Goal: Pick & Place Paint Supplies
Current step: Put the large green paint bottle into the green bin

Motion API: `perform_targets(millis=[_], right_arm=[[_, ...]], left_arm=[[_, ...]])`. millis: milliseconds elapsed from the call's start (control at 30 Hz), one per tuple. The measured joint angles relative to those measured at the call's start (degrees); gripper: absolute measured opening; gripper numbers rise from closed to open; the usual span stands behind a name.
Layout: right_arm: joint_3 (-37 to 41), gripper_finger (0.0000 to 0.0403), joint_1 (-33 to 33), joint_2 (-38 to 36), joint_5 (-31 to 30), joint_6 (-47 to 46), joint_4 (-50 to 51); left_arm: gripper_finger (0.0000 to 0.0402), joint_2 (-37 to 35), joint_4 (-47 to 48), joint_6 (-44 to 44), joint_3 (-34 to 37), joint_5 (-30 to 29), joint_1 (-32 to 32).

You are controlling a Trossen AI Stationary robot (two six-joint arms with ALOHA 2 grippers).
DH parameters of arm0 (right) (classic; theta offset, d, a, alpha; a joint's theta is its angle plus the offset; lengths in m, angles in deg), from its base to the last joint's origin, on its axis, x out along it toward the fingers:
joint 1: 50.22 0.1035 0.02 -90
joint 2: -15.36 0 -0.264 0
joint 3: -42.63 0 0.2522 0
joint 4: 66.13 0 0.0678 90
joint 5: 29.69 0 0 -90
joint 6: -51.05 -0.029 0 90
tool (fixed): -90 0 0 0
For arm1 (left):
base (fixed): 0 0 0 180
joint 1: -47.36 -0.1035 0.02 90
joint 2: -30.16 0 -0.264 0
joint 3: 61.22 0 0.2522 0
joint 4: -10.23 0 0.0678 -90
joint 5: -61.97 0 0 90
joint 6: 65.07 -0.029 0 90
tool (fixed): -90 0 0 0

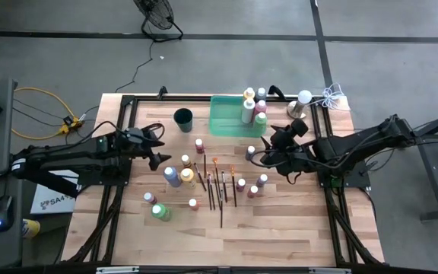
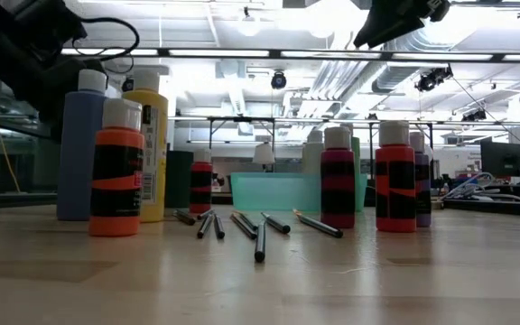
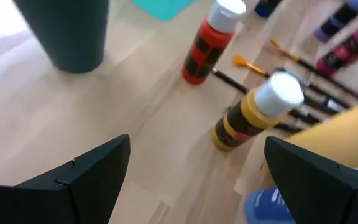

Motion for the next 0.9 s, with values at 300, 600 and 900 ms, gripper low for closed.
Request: perform_targets(millis=[300, 600, 900], right_arm=[[0.0, 0.0235, 0.0, 0.0, 0.3, 0.0, 0.0], [0.0, 0.0235, 0.0, 0.0, 1.7, 0.0, 0.6], [0.0, 0.0235, 0.0, 0.0, 1.5, -4.9, 5.8]], left_arm=[[0.0365, -1.4, -2.4, 1.6, -5.0, 2.1, 0.0], [0.0365, -3.4, 10.3, 3.1, -16.5, 1.4, 3.3], [0.0365, -0.5, 9.9, 10.1, -17.5, -11.6, 22.9]])
